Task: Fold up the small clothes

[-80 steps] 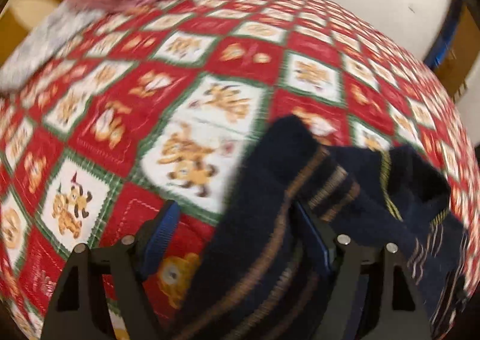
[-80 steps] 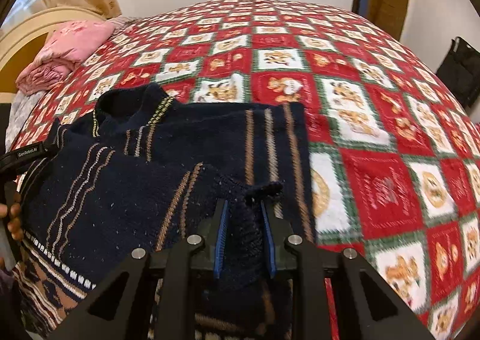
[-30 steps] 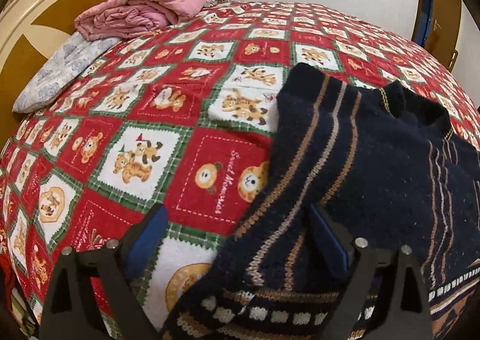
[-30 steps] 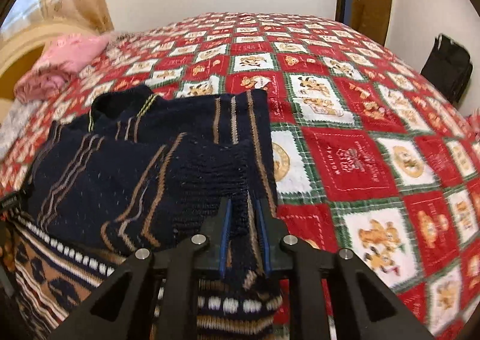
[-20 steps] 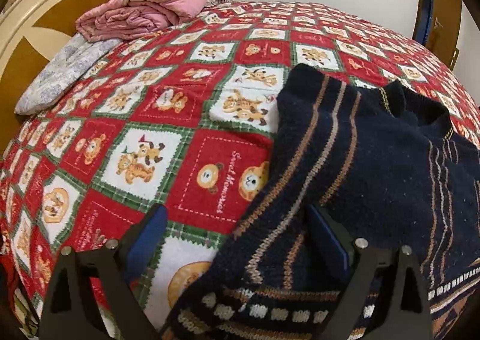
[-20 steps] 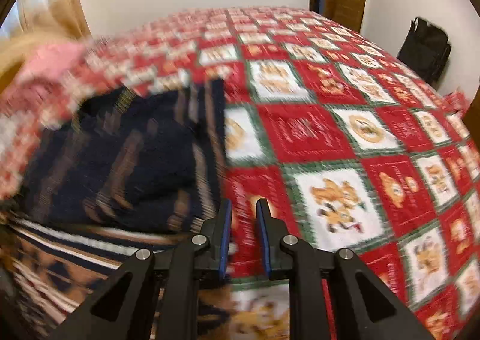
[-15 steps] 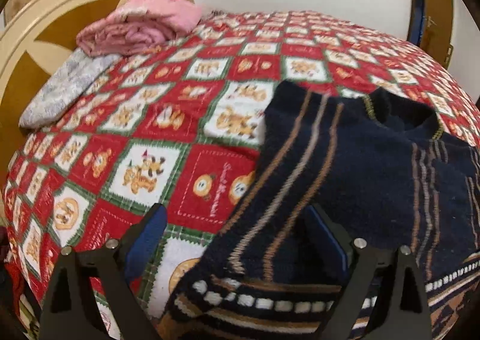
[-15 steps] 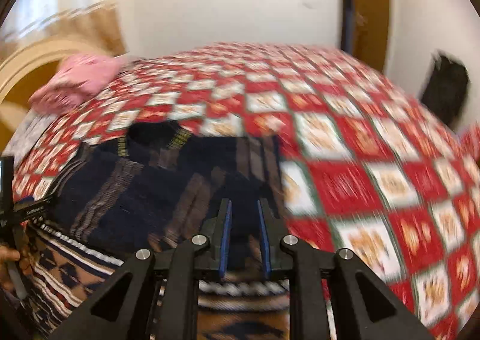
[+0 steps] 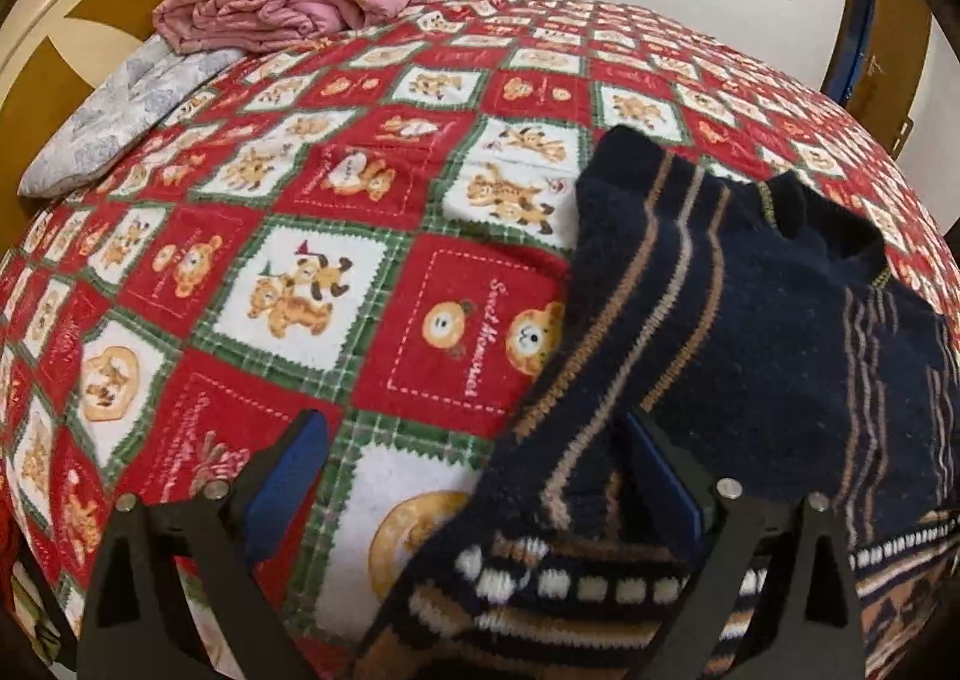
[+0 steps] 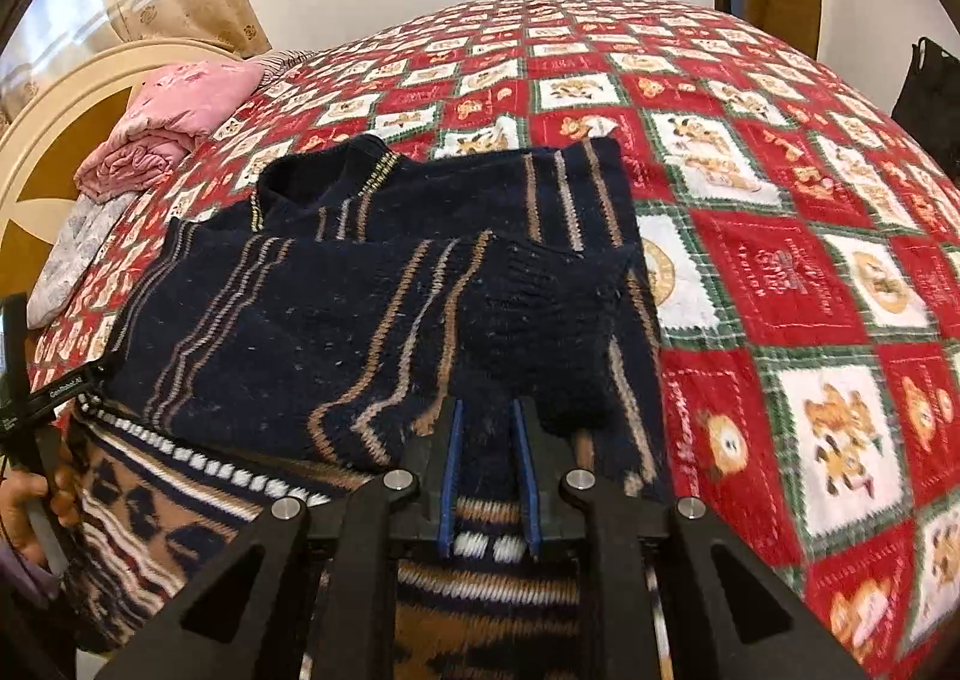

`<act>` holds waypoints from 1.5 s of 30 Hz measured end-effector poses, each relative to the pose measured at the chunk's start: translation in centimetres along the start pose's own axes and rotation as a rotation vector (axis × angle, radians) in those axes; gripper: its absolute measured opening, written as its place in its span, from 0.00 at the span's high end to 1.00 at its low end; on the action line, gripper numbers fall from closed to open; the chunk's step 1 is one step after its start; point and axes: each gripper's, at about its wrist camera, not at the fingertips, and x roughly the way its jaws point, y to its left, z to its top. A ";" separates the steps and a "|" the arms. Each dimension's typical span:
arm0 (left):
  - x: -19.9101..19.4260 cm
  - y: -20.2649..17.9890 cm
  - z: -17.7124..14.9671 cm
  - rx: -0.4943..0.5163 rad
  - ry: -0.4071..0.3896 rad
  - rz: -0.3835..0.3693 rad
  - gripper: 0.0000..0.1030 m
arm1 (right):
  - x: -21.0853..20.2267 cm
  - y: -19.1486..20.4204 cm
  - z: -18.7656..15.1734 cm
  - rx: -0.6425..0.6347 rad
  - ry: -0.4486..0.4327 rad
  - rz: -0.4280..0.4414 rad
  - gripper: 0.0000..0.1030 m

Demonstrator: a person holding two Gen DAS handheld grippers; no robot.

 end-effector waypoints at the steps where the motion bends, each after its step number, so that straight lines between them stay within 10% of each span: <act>1: -0.5 0.0 -0.2 0.011 -0.009 0.001 0.04 | -1.3 0.5 -0.3 -0.017 -0.020 0.018 0.83; 6: -4.8 2.0 -1.9 0.078 -0.078 -0.048 0.04 | -8.8 2.3 -2.6 -0.071 -0.104 0.061 0.81; 11: -8.9 5.2 -4.3 0.102 -0.146 -0.077 0.04 | -17.2 2.1 -5.8 -0.095 -0.223 0.020 0.39; 26: -14.8 12.3 -14.1 0.138 -0.174 -0.093 0.01 | -30.9 0.7 -17.7 -0.182 -0.286 -0.340 0.39; 38: -11.9 11.4 -20.0 0.193 -0.065 -0.190 0.01 | -20.2 0.2 -24.0 0.044 -0.056 0.072 0.39; 45: -10.0 9.5 -22.4 0.243 -0.018 -0.273 0.01 | -15.5 0.9 -26.0 0.105 0.045 0.120 0.39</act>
